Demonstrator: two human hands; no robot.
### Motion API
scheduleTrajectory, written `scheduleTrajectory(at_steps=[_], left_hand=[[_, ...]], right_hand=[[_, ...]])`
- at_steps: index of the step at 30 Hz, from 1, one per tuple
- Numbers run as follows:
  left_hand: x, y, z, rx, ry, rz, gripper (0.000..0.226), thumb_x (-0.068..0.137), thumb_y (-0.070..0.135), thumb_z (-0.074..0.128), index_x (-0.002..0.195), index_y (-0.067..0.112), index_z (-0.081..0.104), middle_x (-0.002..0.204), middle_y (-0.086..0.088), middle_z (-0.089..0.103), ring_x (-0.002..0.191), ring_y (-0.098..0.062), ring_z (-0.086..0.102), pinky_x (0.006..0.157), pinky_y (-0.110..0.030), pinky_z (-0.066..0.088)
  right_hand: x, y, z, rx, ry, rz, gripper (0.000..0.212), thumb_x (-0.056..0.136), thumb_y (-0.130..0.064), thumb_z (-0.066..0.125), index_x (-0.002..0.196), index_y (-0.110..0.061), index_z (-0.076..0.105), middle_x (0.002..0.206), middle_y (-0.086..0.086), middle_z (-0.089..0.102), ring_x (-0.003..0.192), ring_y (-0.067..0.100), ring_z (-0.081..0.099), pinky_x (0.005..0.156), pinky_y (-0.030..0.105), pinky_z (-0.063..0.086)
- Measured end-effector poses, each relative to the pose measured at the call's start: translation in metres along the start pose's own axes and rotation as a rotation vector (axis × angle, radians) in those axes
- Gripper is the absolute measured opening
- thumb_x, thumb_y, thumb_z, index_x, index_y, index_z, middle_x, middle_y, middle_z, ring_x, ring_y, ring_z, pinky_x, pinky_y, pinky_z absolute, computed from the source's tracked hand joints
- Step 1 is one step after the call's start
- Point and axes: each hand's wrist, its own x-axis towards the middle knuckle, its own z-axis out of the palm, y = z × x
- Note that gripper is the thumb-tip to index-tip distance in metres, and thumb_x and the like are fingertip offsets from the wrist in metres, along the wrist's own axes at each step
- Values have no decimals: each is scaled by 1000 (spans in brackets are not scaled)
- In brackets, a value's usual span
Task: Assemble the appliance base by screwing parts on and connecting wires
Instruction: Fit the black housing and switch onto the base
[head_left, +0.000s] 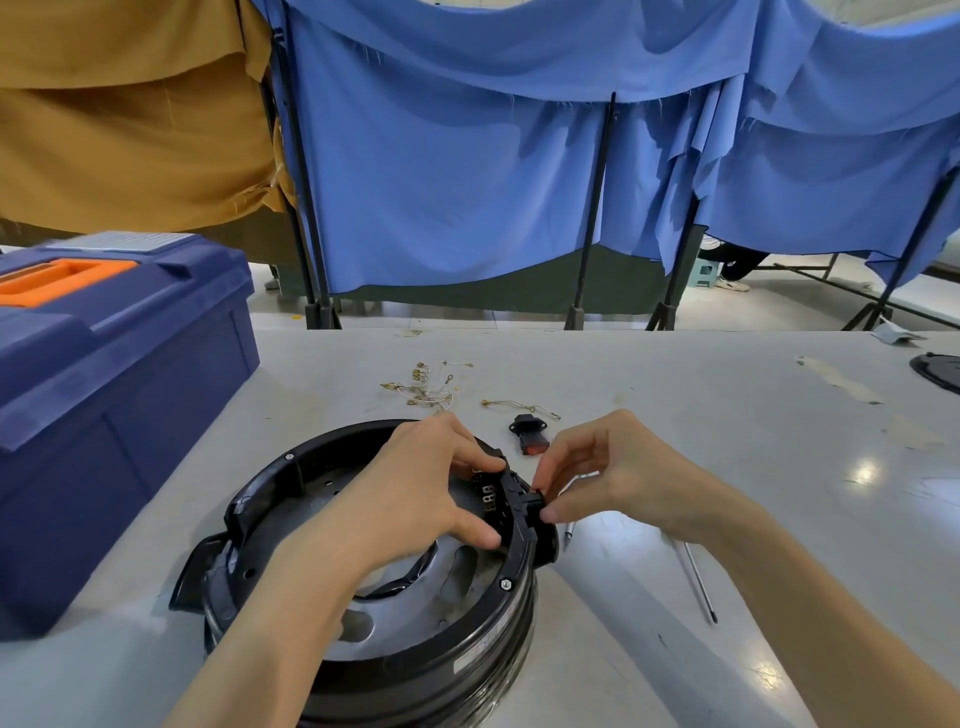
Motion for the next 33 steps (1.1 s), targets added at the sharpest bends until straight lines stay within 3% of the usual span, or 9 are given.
scheduleTrajectory(at_steps=[12, 16, 22, 29, 33], left_hand=[[1, -2, -1, 30, -13, 25, 60, 61, 20, 91, 117, 30, 70, 109, 18, 54, 100, 2, 53, 90, -18, 43], [1, -4, 0, 16, -4, 34, 56, 63, 26, 90, 115, 31, 70, 105, 21, 53, 96, 5, 52, 79, -7, 38], [2, -2, 3, 14, 15, 16, 57, 59, 43, 88, 113, 29, 72, 106, 18, 54, 104, -5, 51, 90, -22, 41], [1, 0, 3, 39, -13, 0, 64, 56, 52, 86, 114, 30, 71, 108, 17, 51, 104, -5, 48, 86, -20, 37], [-1, 1, 2, 58, -26, -3, 70, 50, 55, 88, 114, 30, 71, 108, 17, 45, 106, -5, 44, 94, -25, 38]], right_hand=[[-6, 7, -21, 179, 5, 54, 17, 75, 9, 76, 90, 6, 68, 89, 26, 72, 81, 34, 72, 79, 30, 57], [-6, 5, -21, 135, 8, 43, 17, 74, 11, 76, 88, 4, 69, 88, 28, 70, 80, 33, 71, 79, 30, 57], [-3, 3, -9, -38, -14, 1, 17, 72, 8, 79, 82, -3, 71, 84, 18, 70, 78, 19, 67, 77, 31, 54], [-1, 3, -6, -52, -1, -38, 16, 71, 7, 79, 79, -5, 72, 82, 16, 71, 75, 16, 67, 71, 23, 54], [-1, 2, -5, -39, -9, -39, 15, 71, 7, 79, 80, -3, 72, 82, 16, 71, 76, 16, 68, 72, 24, 55]])
